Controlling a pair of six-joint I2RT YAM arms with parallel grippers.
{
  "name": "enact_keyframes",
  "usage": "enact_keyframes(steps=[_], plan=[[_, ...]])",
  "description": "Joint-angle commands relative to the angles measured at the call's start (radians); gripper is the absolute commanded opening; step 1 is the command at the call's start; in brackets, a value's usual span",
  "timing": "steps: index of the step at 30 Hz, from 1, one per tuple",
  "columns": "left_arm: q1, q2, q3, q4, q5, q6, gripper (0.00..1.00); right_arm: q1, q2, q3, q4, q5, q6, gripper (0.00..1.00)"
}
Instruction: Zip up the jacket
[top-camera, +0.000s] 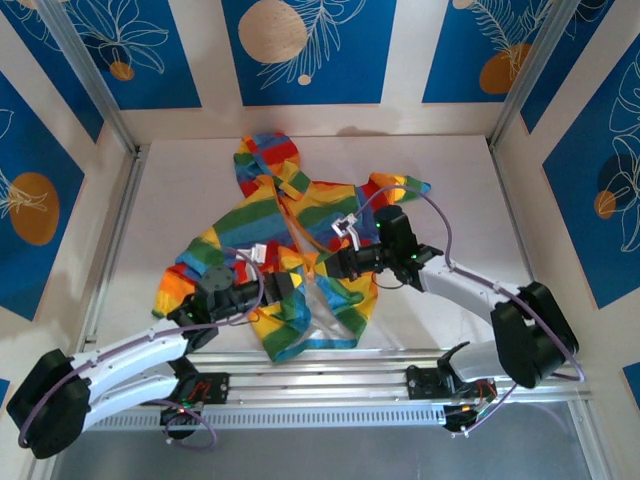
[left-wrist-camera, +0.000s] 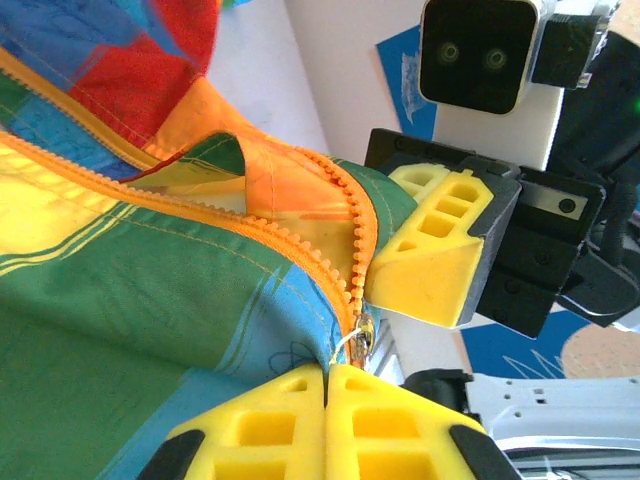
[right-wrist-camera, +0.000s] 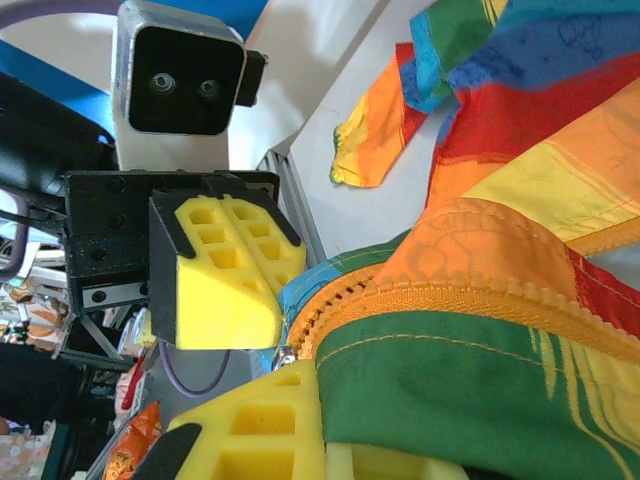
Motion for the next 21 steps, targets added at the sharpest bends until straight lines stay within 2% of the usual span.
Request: enact_keyframes(steps=[1,4,9,15,21], plan=[[-0.005,0.041,-0.041,-0.021,-0.016,0.031,0.00,0.005,0.056,0.002,0.028,-0.004,0.006,0.00],[-0.005,0.097,-0.091,0.100,-0.023,0.000,0.00,0.006,0.105,0.048,-0.062,0.052,-0.032,0.00],[-0.004,0.138,-0.096,0.143,-0.012,-0.011,0.00,0.025,0.170,0.052,-0.024,0.015,0.001,0.00],[-0.004,0.109,-0.115,0.186,-0.027,-0.037,0.25,0.059,0.187,0.050,-0.007,0.027,0.007,0.00],[-0.004,0.035,-0.122,0.136,-0.060,-0.042,0.27,0.062,0.186,0.027,0.040,0.019,0.041,0.00]])
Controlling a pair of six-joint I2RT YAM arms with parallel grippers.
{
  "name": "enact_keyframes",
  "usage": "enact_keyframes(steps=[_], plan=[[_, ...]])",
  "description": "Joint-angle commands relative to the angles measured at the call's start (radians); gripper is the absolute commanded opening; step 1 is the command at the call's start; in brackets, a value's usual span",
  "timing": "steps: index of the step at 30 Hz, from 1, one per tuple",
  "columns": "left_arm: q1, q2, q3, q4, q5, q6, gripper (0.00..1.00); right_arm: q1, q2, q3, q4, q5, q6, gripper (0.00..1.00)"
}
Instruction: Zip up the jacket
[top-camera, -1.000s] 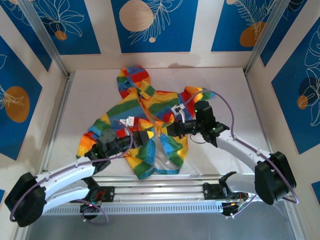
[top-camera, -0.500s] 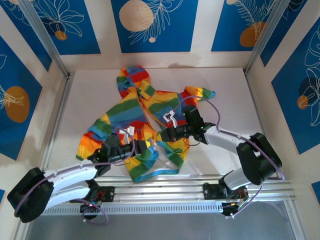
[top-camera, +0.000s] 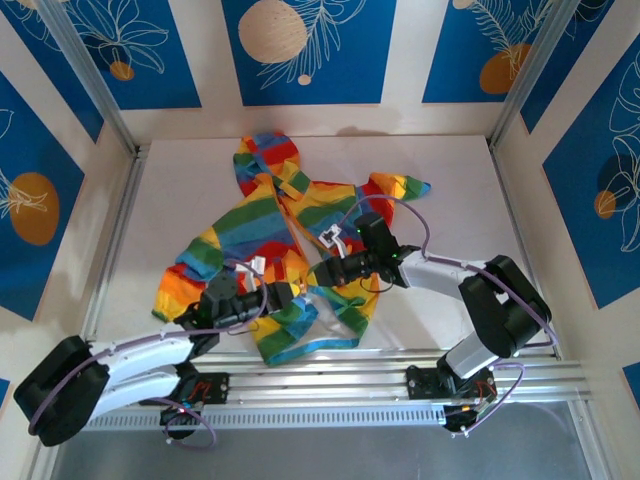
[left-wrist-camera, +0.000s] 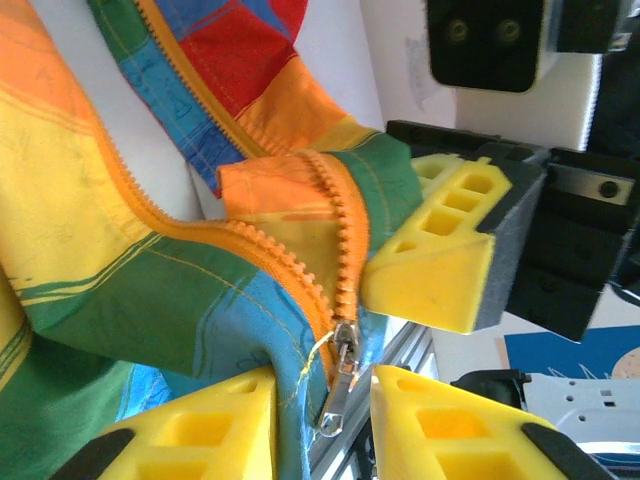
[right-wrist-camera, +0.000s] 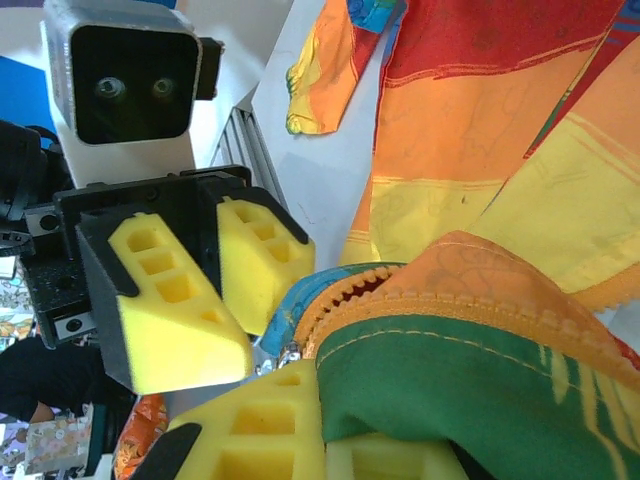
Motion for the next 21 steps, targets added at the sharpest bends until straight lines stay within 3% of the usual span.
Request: enact_keyframes(steps=[1,13,21], plan=[[-0.004,-0.046,-0.006,-0.003,-0.028,-0.003,0.27,0.008,0.009,-0.004,0.041,-0.007,0.024,0.00],[-0.003,-0.084,-0.018,-0.013,-0.067,-0.032,0.18,0.025,0.028,0.010,0.044,-0.015,0.031,0.00],[-0.004,-0.091,-0.023,-0.031,-0.067,-0.035,0.18,0.028,0.026,0.006,0.054,-0.018,0.036,0.00]])
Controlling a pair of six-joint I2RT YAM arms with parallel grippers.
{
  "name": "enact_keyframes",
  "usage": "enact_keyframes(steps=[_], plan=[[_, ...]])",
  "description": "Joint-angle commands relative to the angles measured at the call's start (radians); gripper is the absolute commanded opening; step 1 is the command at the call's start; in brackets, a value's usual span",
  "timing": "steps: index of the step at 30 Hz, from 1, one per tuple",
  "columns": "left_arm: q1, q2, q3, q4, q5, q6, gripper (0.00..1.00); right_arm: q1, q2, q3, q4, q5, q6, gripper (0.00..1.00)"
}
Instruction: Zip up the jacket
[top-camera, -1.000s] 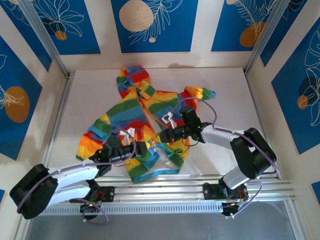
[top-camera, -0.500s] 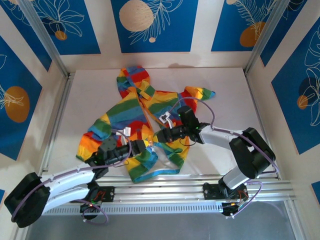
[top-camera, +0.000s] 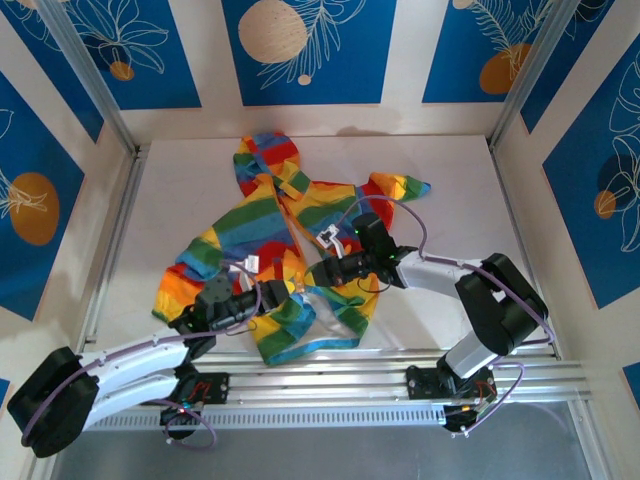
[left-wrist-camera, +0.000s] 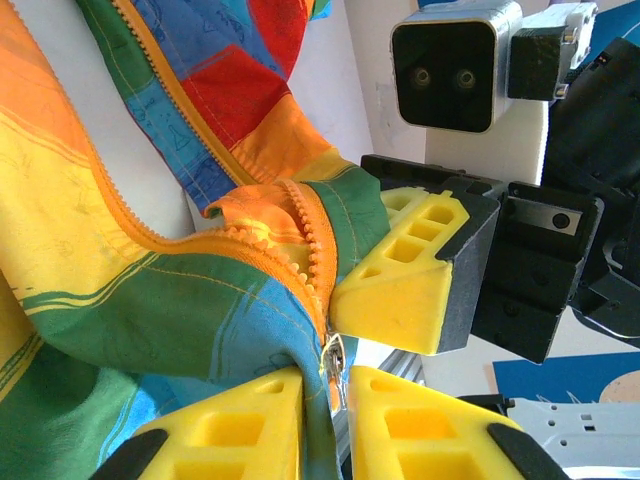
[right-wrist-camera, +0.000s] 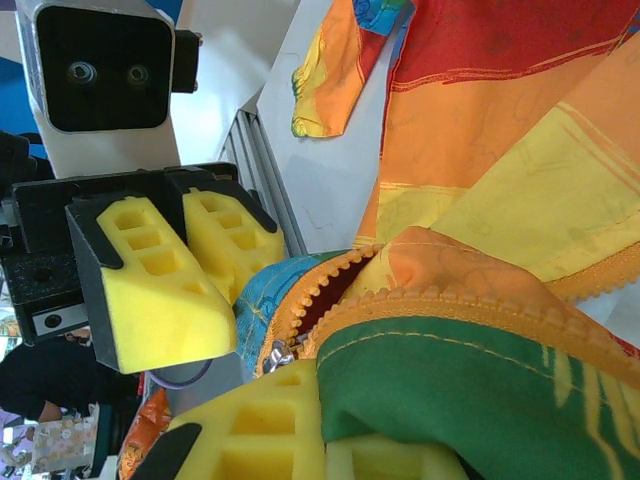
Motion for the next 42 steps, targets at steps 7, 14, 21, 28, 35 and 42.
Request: enact_keyframes(steps=[7,14,21,28,35,42], plan=[[-0.004,-0.013,0.015,-0.021,0.013,0.004,0.23,0.009,0.014,0.018,0.028,-0.021,0.016,0.00],[-0.004,0.002,0.026,-0.008,0.029,0.003,0.23,0.008,0.020,0.028,0.039,-0.023,0.024,0.00],[-0.003,0.004,0.035,-0.019,0.040,0.018,0.00,0.009,0.020,0.017,0.054,-0.014,0.037,0.00],[-0.002,-0.022,0.121,-0.242,0.104,0.102,0.00,0.005,-0.024,0.041,-0.035,0.055,-0.004,0.01],[-0.002,0.027,0.172,-0.358,0.172,0.143,0.00,-0.015,-0.060,0.037,-0.080,0.073,-0.025,0.21],[-0.001,0.066,0.269,-0.512,0.163,0.208,0.00,-0.046,-0.197,0.041,-0.244,0.171,-0.116,0.44]])
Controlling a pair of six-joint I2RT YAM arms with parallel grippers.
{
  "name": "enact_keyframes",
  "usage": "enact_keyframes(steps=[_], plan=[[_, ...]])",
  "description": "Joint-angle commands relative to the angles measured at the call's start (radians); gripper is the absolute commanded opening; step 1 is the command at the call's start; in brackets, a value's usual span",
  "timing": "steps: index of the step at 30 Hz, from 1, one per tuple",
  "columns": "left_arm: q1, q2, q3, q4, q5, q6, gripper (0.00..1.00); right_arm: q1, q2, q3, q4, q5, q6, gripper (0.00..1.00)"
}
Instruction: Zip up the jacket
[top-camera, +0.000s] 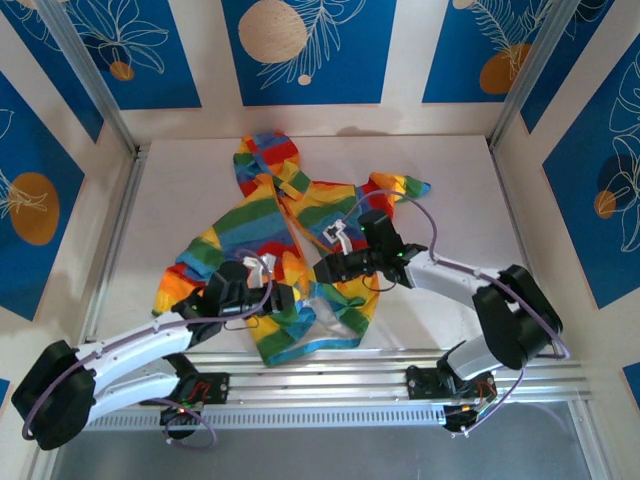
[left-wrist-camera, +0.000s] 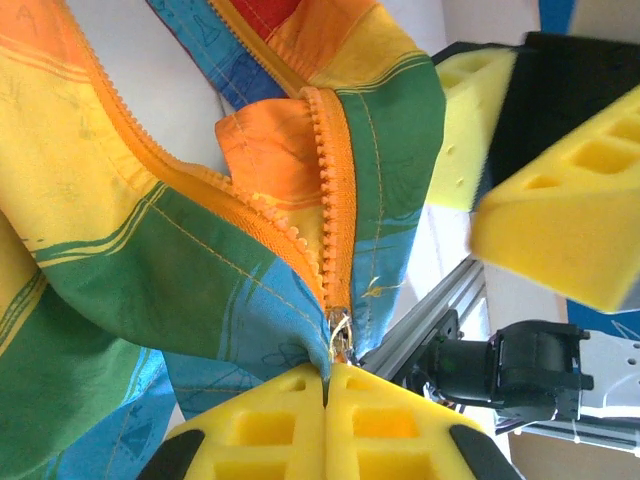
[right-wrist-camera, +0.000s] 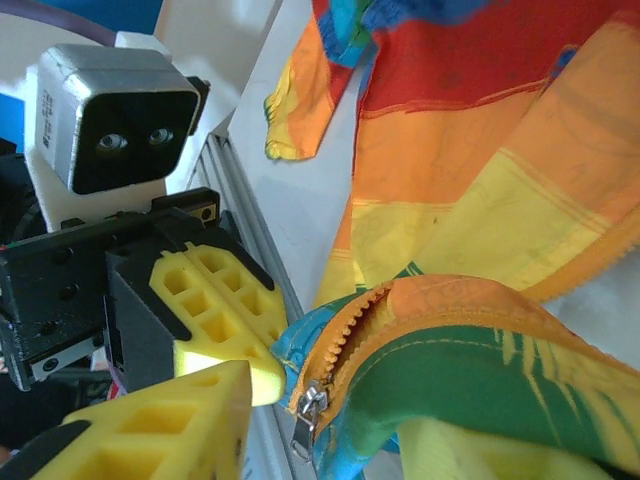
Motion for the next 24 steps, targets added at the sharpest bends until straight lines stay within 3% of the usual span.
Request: enact_keyframes(steps=[1,6,11,17,24], plan=[[0.000,0.007,0.059,-0.092,0.035,0.055,0.00,-0.021,-0.091,0.037,-0.136,0.080,-0.095,0.45],[-0.001,0.011,0.095,-0.146,0.038,0.076,0.00,-0.013,-0.169,0.088,-0.298,0.126,-0.264,0.48],[0.001,0.036,0.124,-0.175,0.065,0.092,0.00,0.103,-0.209,0.129,-0.475,0.339,-0.484,0.48],[0.001,0.053,0.144,-0.192,0.091,0.097,0.00,0.160,-0.240,0.096,-0.458,0.367,-0.533,0.46],[0.001,0.048,0.154,-0.213,0.099,0.085,0.00,0.294,-0.221,0.058,-0.451,0.508,-0.520,0.48]])
